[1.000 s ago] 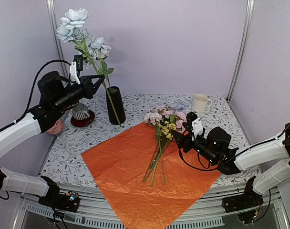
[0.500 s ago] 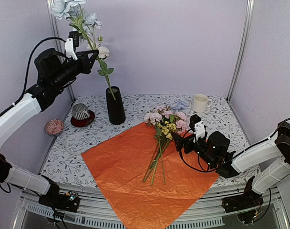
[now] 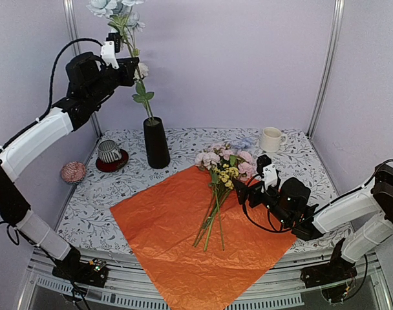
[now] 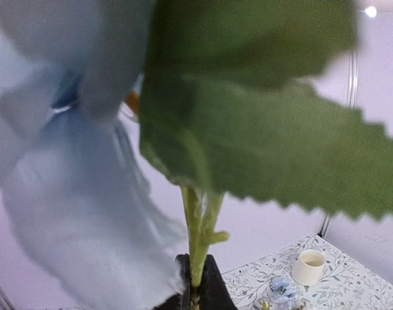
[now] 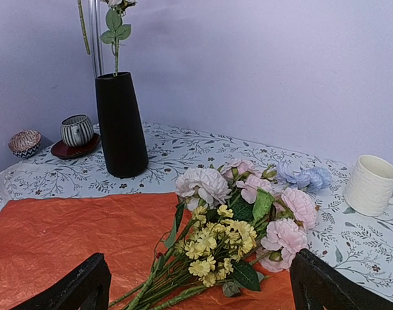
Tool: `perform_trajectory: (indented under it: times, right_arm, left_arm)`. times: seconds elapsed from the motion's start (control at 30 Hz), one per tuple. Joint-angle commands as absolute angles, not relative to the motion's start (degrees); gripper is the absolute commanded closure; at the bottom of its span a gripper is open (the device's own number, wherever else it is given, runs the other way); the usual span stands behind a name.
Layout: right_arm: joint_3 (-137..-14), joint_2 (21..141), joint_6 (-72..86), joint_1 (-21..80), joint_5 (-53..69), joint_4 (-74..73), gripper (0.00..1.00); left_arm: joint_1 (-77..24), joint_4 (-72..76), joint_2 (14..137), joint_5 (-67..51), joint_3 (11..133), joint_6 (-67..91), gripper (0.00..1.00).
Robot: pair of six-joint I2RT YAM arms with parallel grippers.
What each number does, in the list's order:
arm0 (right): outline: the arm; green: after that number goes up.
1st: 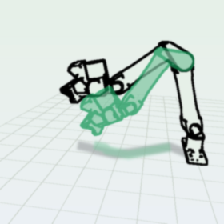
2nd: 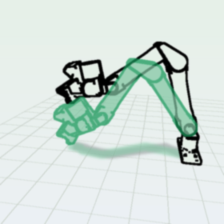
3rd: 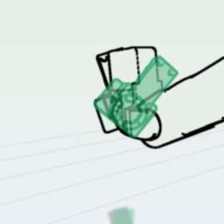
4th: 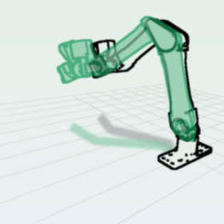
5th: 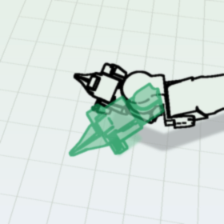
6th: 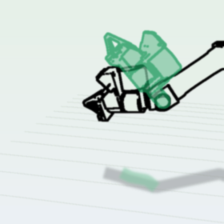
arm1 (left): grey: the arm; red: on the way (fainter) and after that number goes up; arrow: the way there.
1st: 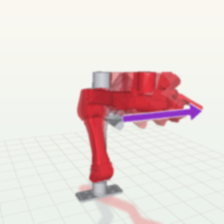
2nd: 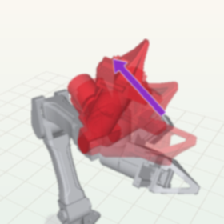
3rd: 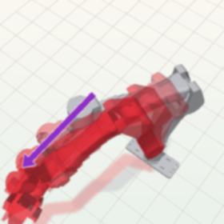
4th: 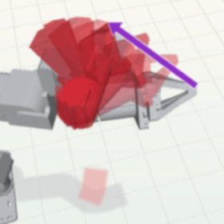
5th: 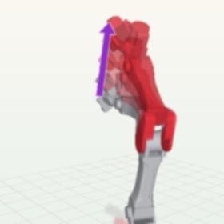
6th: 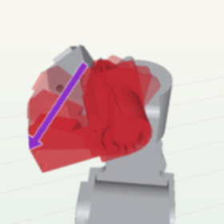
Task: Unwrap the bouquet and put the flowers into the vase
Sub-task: Place the fake flower in the vase.
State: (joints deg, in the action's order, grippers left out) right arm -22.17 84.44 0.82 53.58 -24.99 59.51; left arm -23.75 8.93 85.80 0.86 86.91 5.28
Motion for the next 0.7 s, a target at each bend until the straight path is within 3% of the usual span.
perform_trajectory:
  times: [0.0, 0.67]
  right_arm:
    - [-23.21, 84.42, 0.62, 53.37, -24.48, 59.85, 0.01]
    - [-23.12, 84.09, 0.62, 53.45, -21.62, 59.85, 0.01]
  left_arm:
    - [-22.86, 10.42, 88.66, 3.95, 89.2, 2.73, 0.97]
    - [-20.97, 9.17, 98.67, 4.49, 89.02, 1.16, 0.97]
